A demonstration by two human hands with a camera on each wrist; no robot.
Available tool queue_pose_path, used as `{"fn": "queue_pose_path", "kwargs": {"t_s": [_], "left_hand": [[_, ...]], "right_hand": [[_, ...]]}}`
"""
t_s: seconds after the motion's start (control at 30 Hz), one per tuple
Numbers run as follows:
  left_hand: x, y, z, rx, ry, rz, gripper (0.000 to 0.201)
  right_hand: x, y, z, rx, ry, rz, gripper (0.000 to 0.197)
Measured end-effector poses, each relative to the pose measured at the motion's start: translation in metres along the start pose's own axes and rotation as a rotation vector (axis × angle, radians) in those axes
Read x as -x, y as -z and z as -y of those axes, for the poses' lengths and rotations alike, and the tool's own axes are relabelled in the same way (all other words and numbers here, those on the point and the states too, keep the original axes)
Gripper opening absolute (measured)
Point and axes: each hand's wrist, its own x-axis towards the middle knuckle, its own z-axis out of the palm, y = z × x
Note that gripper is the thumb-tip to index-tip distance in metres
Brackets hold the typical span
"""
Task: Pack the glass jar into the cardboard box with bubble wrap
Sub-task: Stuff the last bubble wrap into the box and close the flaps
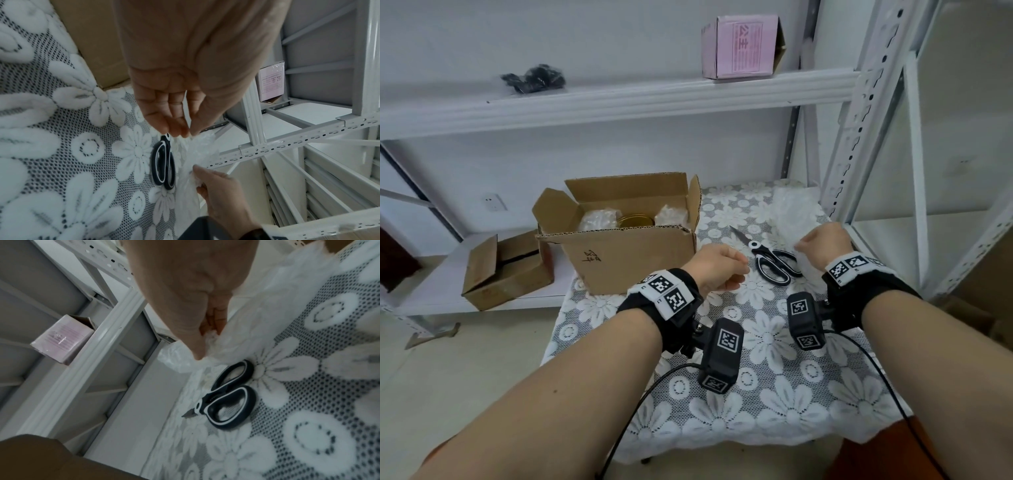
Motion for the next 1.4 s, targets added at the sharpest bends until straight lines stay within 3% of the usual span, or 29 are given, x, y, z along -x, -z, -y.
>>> {"fn": "queue_pose_path", "kwargs": {"t_s": [0.1, 0.23, 0.27, 0.37, 0.47, 0.53, 0.63, 0.7, 0.8, 0.87, 1.03, 1.1, 1.27, 1.33, 1.4], "left_hand": [[0.005, 0.001, -0.004, 0.014, -0.004, 0.020, 0.007], [0.008, 0.000, -0.009, 0.009, -0.009, 0.038, 0.047], [0.008, -0.001, -0.011, 0.011, -0.006, 0.040, 0.054], [0.009, -0.003, -0.017, 0.037, 0.008, 0.023, 0.066], [0.009, -0.002, -0.019, 0.089, 0.073, 0.013, 0.077], [0.011, 0.000, -0.019, 0.203, 0.140, 0.075, 0.078], [0.013, -0.001, -0.016, 0.439, 0.156, 0.192, 0.050], [0.012, -0.002, -0.017, 0.473, 0.097, 0.111, 0.022], [0.006, -0.003, -0.021, 0.253, -0.069, -0.121, 0.037], [0.009, -0.003, -0.027, 0.172, -0.178, -0.177, 0.050], [0.011, 0.005, -0.036, 0.126, -0.328, -0.161, 0.069], [0.015, 0.007, -0.038, 0.095, -0.373, -0.151, 0.068], [0.024, 0.018, -0.041, 0.057, -0.415, -0.169, 0.053], [0.028, 0.024, -0.043, 0.062, -0.402, -0.178, 0.047], [0.030, 0.032, -0.044, 0.072, -0.373, -0.164, 0.045]], "right_hand": [[0.007, 0.010, 0.012, -0.133, 0.037, -0.089, 0.025], [0.012, 0.009, 0.030, -0.316, 0.127, -0.217, 0.014], [0.016, 0.008, 0.036, -0.379, 0.147, -0.228, 0.019], [0.031, 0.014, 0.054, -0.593, 0.207, -0.280, 0.027], [0.042, 0.021, 0.067, -0.769, 0.270, -0.319, 0.018], [0.048, 0.024, 0.074, -0.868, 0.291, -0.301, 0.017], [0.062, 0.026, 0.079, -0.998, 0.357, -0.189, 0.026], [0.073, 0.025, 0.081, -0.958, 0.426, -0.123, 0.036], [0.082, 0.024, 0.078, -0.826, 0.481, 0.014, 0.056], [0.083, 0.023, 0.072, -0.637, 0.445, 0.158, 0.060], [0.085, 0.023, 0.055, -0.120, 0.228, 0.740, 0.032], [0.085, 0.024, 0.055, -0.131, 0.267, 0.683, 0.026], [0.083, 0.040, 0.072, -0.458, 0.306, 0.158, 0.038], [0.081, 0.046, 0.078, -0.447, 0.254, 0.112, 0.059], [0.079, 0.049, 0.084, -0.484, 0.217, 0.170, 0.091]]}}
